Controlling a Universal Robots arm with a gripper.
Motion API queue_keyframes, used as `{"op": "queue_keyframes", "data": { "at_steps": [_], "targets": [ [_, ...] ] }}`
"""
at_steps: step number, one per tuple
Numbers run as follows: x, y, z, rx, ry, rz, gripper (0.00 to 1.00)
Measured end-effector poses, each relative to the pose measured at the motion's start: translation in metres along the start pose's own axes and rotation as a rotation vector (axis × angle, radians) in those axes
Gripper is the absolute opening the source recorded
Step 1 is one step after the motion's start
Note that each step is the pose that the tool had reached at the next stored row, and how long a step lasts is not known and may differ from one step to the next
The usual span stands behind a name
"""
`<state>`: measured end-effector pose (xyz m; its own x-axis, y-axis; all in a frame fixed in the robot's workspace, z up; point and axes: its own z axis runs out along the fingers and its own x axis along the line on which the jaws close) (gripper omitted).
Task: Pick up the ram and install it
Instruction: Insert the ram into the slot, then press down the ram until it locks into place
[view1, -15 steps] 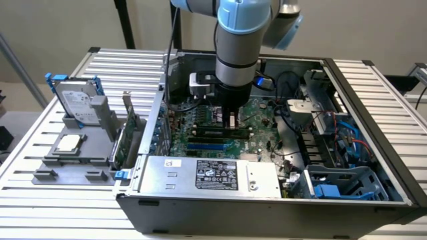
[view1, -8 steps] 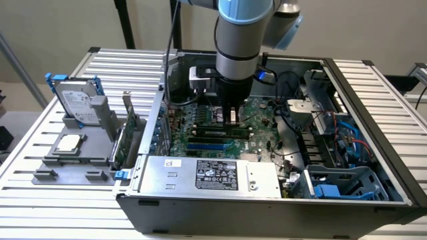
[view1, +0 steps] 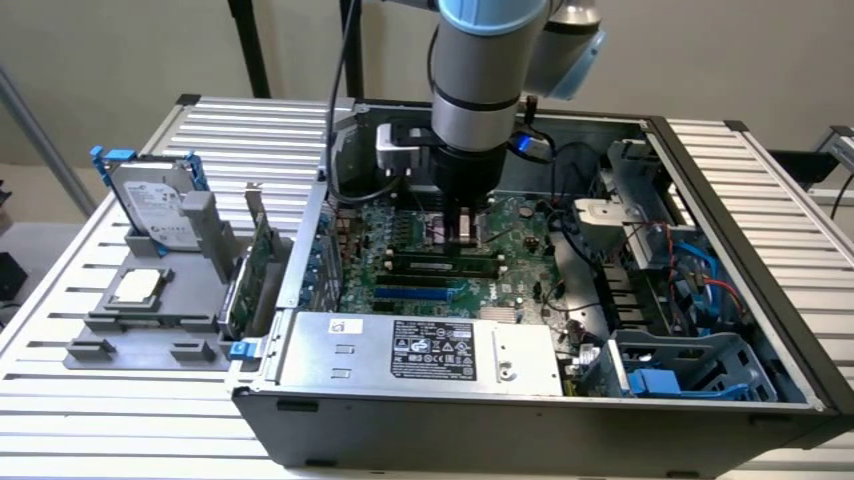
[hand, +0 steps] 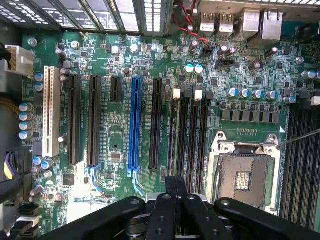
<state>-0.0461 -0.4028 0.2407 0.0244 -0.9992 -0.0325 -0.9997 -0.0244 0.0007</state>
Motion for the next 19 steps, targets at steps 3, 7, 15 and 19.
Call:
{"op": "queue_keyframes", "data": {
  "at_steps": [3, 7, 15, 19],
  "targets": [
    [0.0000, 0.0001, -0.0002, -0.0083, -0.0001, 0.000, 0.11],
    [0.0000, 0.0000, -0.0001, -0.0088, -0.0003, 0.000, 0.11],
    [0.0000, 0.0000, -0.0001, -0.0088, -0.0003, 0.000, 0.11],
    [-0.0001, 0.0004, 0.0013, -0.0078, -0.0005, 0.000, 0.11]
  ]
}}
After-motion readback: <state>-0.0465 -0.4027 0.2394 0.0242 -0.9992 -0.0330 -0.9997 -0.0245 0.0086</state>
